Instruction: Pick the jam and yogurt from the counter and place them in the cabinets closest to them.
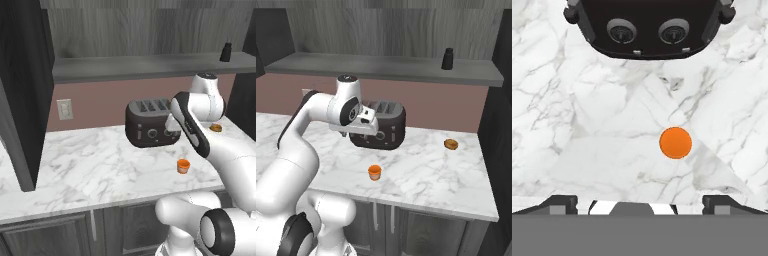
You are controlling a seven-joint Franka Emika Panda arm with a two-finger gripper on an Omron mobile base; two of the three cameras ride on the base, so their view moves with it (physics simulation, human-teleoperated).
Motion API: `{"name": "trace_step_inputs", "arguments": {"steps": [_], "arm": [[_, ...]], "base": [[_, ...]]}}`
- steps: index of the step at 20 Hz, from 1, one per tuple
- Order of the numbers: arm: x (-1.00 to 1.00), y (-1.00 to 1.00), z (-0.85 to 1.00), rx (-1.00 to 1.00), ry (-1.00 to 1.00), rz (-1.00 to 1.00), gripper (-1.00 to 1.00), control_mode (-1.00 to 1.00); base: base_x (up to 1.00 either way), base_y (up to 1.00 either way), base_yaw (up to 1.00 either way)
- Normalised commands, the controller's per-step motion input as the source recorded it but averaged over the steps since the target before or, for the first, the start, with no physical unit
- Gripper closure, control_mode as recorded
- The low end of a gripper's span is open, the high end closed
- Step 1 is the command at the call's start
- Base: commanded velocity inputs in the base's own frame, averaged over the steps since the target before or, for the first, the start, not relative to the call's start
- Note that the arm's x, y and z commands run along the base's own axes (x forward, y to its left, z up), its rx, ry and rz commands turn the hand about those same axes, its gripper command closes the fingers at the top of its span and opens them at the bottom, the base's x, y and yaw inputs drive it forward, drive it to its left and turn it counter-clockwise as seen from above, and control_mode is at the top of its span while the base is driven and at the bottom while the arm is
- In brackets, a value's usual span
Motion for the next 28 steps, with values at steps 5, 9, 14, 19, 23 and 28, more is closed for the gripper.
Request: {"name": "trace_step_inputs", "arguments": {"steps": [5, 9, 14, 19, 23, 28], "arm": [[-0.01, -0.01, -0.48, 0.00, 0.03, 0.00, -1.00, -1.00], [-0.02, -0.04, -0.48, 0.00, 0.01, 0.00, -1.00, -1.00], [0.00, -0.07, -0.42, 0.00, 0.00, 0.00, -1.00, -1.00], [0.00, -0.08, -0.36, 0.00, 0.00, 0.00, -1.00, -1.00], [0.00, -0.13, -0.29, 0.00, 0.00, 0.00, -1.00, -1.00], [0.06, -0.27, -0.24, 0.00, -0.02, 0.00, -1.00, -1.00]], "base": [[0.00, 0.00, 0.00], [0.00, 0.00, 0.00], [0.00, 0.00, 0.00], [0.00, 0.00, 0.00], [0.00, 0.00, 0.00], [0.00, 0.00, 0.00]]}}
